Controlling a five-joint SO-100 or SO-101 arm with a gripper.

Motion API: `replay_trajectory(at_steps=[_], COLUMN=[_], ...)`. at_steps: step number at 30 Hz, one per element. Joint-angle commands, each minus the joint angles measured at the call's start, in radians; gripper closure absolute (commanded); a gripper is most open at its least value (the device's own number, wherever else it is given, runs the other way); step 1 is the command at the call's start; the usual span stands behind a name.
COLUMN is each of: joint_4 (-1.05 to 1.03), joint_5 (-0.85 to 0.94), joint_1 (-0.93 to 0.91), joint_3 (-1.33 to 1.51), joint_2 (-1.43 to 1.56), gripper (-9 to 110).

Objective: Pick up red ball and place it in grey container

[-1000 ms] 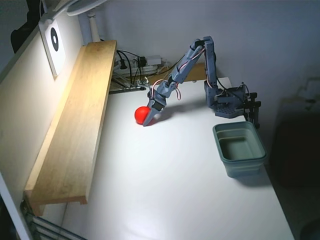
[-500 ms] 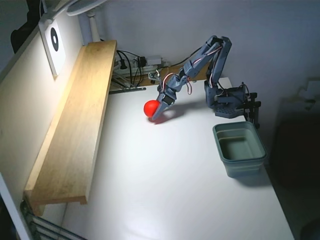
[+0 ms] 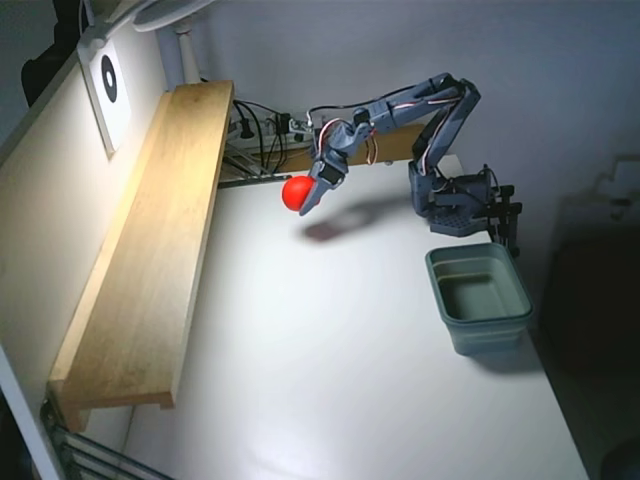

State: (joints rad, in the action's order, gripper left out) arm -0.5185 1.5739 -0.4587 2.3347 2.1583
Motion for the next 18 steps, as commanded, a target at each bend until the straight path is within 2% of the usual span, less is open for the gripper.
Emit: replay_trajectory(at_steps=[1, 10, 18], joint_4=[-0.131, -0.396, -0.403], joint_5=[-0.003, -0.003, -0.003], joint_1=[0.002, 0.002, 0.012], joint_3=[-0.163, -0.481, -0.491], joint_2=[0.047, -0.006, -0.009], gripper=[78, 78, 78])
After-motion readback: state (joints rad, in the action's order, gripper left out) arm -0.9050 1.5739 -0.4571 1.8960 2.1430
